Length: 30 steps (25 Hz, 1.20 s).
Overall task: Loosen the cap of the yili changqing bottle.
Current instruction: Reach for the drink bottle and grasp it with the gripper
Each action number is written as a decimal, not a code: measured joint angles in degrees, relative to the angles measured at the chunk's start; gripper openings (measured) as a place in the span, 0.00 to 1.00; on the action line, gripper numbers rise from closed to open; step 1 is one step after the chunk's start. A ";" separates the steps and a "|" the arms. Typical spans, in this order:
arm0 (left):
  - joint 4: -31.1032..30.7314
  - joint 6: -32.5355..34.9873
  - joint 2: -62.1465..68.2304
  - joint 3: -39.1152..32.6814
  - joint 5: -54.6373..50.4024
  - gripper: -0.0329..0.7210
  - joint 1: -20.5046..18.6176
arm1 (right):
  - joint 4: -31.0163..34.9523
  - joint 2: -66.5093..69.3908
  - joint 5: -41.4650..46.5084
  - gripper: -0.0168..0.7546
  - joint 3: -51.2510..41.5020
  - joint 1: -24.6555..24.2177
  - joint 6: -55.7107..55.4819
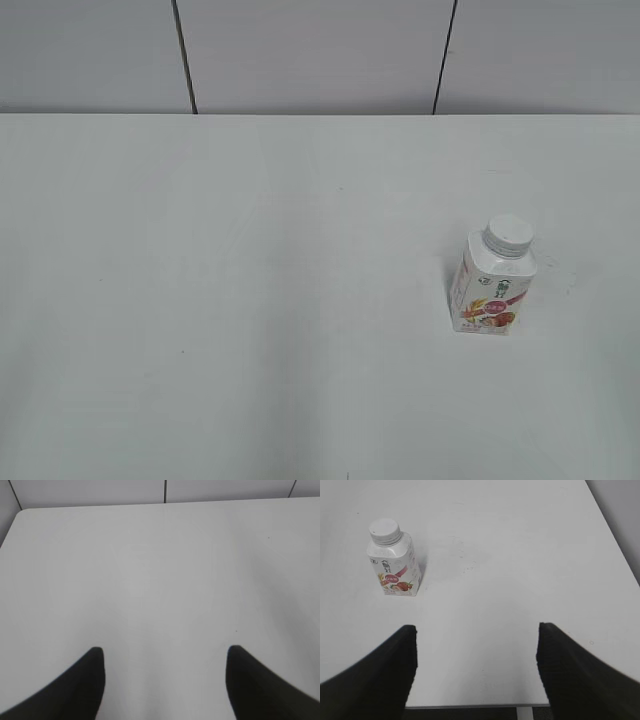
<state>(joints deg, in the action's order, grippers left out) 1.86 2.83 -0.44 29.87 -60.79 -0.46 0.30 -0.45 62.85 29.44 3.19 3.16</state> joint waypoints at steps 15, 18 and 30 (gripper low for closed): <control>0.00 0.00 0.00 0.00 0.00 0.67 0.00 | 0.00 0.00 0.00 0.78 0.00 0.00 0.00; 0.00 0.00 0.00 0.00 0.00 0.67 0.00 | -0.30 0.00 0.00 0.78 0.00 0.00 0.00; 0.00 0.00 0.00 0.00 0.00 0.67 0.00 | 0.00 0.00 0.00 0.78 0.00 0.00 0.00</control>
<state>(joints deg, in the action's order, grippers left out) 1.86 2.83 -0.44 29.87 -60.79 -0.46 0.31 -0.45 62.85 29.44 3.19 3.16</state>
